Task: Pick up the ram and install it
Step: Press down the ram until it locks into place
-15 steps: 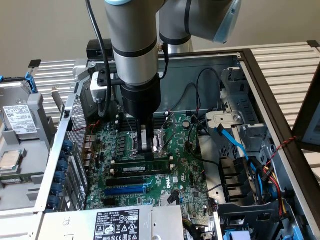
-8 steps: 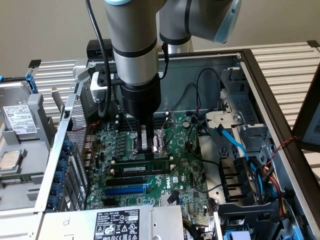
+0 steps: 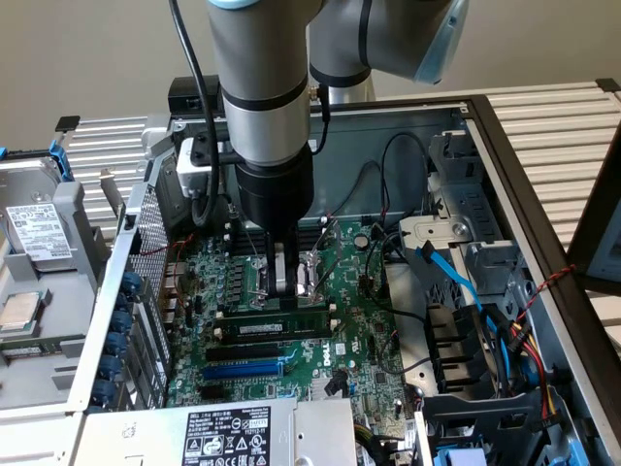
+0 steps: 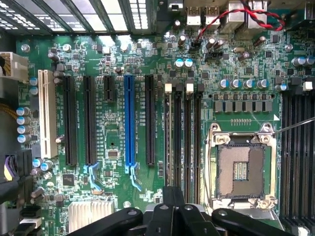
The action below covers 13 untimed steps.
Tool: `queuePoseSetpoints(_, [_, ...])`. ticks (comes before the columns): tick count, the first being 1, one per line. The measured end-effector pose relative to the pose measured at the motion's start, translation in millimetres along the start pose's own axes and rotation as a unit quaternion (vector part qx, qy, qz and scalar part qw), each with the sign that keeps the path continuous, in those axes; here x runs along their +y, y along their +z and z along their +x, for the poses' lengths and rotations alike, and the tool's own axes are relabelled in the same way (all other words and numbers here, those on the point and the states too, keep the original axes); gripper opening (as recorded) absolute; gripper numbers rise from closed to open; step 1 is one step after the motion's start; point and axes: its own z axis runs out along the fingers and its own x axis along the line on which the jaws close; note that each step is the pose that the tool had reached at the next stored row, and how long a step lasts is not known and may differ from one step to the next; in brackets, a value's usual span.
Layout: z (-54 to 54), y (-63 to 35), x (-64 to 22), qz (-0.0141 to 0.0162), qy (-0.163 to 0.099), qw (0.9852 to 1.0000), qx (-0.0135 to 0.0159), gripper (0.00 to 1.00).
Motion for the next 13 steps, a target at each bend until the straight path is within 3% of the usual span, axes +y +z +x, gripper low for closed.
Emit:
queuePoseSetpoints(1, [-0.1,0.2,-1.3,-0.0059,0.0,1.0,0.0012,0.1])
queuePoseSetpoints(2, [-0.2,0.5,-2.7,-0.0099,0.0,0.9999,0.0025,0.1])
queuePoseSetpoints(4, [-0.3,1.7,-5.5,-0.0133,0.0,0.9999,0.0043,0.1])
queuePoseSetpoints(13, [-0.3,6.7,-7.6,-0.0144,0.0,0.9999,0.0068,0.1])
